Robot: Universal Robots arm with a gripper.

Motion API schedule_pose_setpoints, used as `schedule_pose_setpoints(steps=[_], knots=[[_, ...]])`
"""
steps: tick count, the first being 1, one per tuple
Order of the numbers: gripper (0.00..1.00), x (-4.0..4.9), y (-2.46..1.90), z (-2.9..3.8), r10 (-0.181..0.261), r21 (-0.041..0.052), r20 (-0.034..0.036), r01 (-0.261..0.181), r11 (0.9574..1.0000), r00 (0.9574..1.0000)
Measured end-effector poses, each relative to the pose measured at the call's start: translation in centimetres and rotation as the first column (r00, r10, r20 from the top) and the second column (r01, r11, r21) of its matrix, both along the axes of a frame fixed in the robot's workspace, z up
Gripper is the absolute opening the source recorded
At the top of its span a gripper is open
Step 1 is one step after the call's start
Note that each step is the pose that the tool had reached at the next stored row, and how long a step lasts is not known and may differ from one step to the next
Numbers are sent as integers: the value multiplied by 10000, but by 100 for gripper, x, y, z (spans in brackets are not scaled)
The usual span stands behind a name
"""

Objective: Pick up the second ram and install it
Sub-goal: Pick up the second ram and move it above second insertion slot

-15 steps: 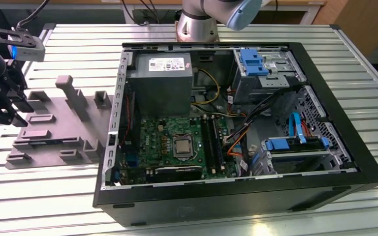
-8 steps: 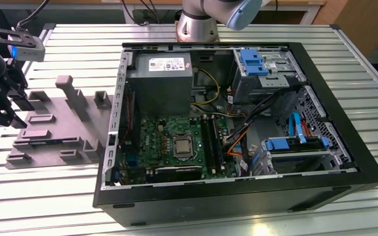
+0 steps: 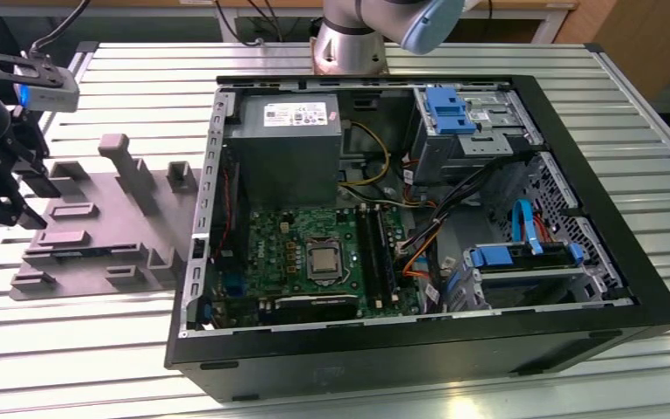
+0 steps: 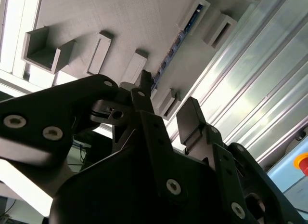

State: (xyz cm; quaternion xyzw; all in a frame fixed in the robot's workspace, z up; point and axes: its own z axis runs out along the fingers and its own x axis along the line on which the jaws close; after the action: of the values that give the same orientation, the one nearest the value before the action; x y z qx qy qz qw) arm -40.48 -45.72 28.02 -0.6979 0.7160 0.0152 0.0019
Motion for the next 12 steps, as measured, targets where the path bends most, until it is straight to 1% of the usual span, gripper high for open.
schedule_pose_setpoints(steps=[3,7,12], knots=[[49,-6,7,-24,-2,1,2,2,10000,10000],[49,-14,9,-95,0,0,1,0,10000,10000],[49,-15,10,-115,-1,0,0,1,10000,10000]])
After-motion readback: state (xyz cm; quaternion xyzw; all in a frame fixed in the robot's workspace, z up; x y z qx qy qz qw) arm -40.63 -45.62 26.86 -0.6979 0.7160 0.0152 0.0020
